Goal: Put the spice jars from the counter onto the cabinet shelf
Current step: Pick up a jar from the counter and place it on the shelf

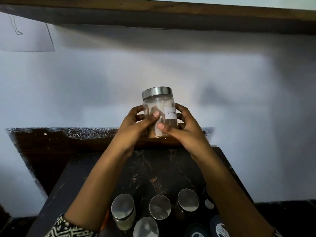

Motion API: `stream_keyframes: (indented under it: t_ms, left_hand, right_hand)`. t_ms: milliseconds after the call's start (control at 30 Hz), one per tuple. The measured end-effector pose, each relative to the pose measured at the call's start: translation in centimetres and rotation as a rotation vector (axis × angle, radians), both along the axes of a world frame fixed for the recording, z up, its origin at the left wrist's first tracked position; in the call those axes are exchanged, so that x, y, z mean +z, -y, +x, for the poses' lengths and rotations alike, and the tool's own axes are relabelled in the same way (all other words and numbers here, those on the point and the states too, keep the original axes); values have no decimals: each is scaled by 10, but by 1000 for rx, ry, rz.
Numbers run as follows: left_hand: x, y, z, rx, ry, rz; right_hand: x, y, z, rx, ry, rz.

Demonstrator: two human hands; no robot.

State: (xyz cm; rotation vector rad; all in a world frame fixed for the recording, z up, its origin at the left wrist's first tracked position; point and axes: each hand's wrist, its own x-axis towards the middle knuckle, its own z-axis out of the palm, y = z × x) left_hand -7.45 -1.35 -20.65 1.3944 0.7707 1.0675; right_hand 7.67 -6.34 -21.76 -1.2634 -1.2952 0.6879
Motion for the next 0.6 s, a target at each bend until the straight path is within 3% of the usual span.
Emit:
stream_keyframes:
  t_ms: [67, 200, 300, 400, 600]
  left_hand:
    - [0, 1, 4, -50, 88, -40]
    - [0, 1, 10, -154, 212, -116]
    - [-2, 5, 17, -215, 265, -148]
    - [-3, 10, 24, -166, 279, -150]
    - [-3, 22, 35, 18, 97, 23]
  right_hand:
    - [5, 4, 7, 16, 25, 7]
    - [13, 10, 31, 216, -220, -30]
    - [14, 13, 42, 323, -290, -61]
    - [13, 14, 44, 272, -282, -19]
    - [10, 21, 40, 85, -167, 89]
